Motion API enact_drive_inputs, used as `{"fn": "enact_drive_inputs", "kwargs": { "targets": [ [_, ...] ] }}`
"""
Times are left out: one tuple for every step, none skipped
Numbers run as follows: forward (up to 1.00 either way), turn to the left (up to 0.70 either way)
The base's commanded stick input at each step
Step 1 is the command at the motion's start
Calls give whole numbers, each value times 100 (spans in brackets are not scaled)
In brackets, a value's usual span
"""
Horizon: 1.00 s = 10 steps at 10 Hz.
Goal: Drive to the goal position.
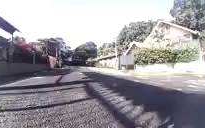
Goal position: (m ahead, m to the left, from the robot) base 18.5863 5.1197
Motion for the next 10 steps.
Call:
{"fn": "enact_drive_inputs", "kwargs": {
  "targets": [
    [70, 0],
    [70, 0],
    [70, 0],
    [70, 0],
    [70, 0],
    [70, 0],
    [70, 0],
    [67, 0],
    [63, 0],
    [63, 0]
  ]
}}
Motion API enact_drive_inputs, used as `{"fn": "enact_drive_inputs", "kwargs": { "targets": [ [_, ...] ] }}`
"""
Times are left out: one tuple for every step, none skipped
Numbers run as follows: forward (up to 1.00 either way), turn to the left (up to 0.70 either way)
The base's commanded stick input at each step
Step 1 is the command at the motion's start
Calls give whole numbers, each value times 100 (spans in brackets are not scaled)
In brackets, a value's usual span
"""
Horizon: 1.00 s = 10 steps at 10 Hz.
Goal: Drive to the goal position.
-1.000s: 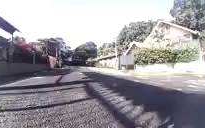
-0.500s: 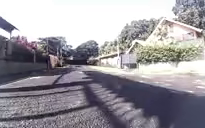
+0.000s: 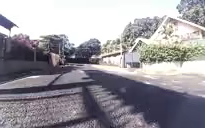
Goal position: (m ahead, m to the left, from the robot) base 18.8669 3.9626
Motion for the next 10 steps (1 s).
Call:
{"fn": "enact_drive_inputs", "kwargs": {
  "targets": [
    [63, 0],
    [63, 0],
    [63, 0],
    [63, 0],
    [63, 0],
    [63, 0],
    [63, 0],
    [63, 0],
    [63, 0],
    [63, 0]
  ]
}}
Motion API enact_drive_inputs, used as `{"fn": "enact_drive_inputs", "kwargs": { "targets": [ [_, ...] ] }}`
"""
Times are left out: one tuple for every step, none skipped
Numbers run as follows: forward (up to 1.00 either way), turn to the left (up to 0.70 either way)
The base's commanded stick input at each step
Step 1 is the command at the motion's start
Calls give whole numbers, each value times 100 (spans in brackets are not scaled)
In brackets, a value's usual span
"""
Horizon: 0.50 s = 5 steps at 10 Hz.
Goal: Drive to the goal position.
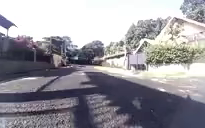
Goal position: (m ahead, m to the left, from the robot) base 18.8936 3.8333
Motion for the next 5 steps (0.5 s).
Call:
{"fn": "enact_drive_inputs", "kwargs": {
  "targets": [
    [63, 0],
    [63, 0],
    [63, 0],
    [63, 0],
    [63, 0]
  ]
}}
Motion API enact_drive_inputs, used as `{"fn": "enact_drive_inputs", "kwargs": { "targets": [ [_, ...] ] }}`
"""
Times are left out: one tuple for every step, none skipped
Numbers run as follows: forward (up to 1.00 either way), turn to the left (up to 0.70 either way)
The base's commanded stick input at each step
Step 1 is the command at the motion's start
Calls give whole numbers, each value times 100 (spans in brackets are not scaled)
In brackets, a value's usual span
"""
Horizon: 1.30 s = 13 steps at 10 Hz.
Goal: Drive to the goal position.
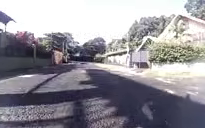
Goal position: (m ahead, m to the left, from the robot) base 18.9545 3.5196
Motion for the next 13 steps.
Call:
{"fn": "enact_drive_inputs", "kwargs": {
  "targets": [
    [63, 0],
    [63, 0],
    [63, 0],
    [63, 0],
    [63, 0],
    [63, 0],
    [63, 0],
    [63, 0],
    [63, 0],
    [63, 0],
    [63, 0],
    [63, 0],
    [63, 0]
  ]
}}
